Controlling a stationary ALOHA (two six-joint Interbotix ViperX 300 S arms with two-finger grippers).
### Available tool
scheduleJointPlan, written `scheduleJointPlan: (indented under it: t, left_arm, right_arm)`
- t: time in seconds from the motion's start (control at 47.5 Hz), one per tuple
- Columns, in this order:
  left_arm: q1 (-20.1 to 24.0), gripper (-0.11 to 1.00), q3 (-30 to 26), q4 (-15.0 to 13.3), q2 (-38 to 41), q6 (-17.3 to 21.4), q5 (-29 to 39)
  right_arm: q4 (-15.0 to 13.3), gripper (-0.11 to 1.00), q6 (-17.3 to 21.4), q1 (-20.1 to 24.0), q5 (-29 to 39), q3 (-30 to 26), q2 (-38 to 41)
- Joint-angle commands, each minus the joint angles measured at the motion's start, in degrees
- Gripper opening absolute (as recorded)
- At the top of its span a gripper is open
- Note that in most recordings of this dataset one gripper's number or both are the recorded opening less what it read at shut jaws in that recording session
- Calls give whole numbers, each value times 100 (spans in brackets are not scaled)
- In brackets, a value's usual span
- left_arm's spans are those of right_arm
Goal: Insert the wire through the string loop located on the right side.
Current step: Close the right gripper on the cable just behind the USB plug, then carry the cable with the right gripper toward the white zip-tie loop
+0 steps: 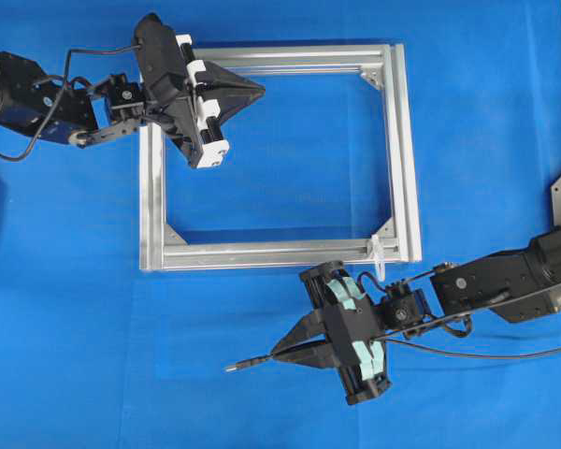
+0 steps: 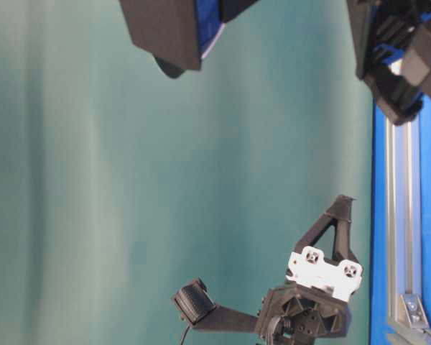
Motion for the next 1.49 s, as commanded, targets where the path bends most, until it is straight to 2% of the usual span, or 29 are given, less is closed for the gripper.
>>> scheduleJointPlan:
  t: [0.0, 1.199, 1.367, 1.472]
  left_arm:
    - [-9, 0, -53, 18, -158, -9, -26]
    - [-26, 0, -53, 18, -167, -9, -26]
    - [-26, 0, -53, 18, -167, -9, -26]
    - [-35, 0, -53, 18, -158, -9, -26]
  right_arm:
    - [0, -3, -9, 18, -18, -79, -185]
    - [-26, -3, -26, 26, -26, -70, -185]
    - [0, -3, 0, 44, 0, 44, -237]
    - [26, -3, 26, 70, -26, 299, -387]
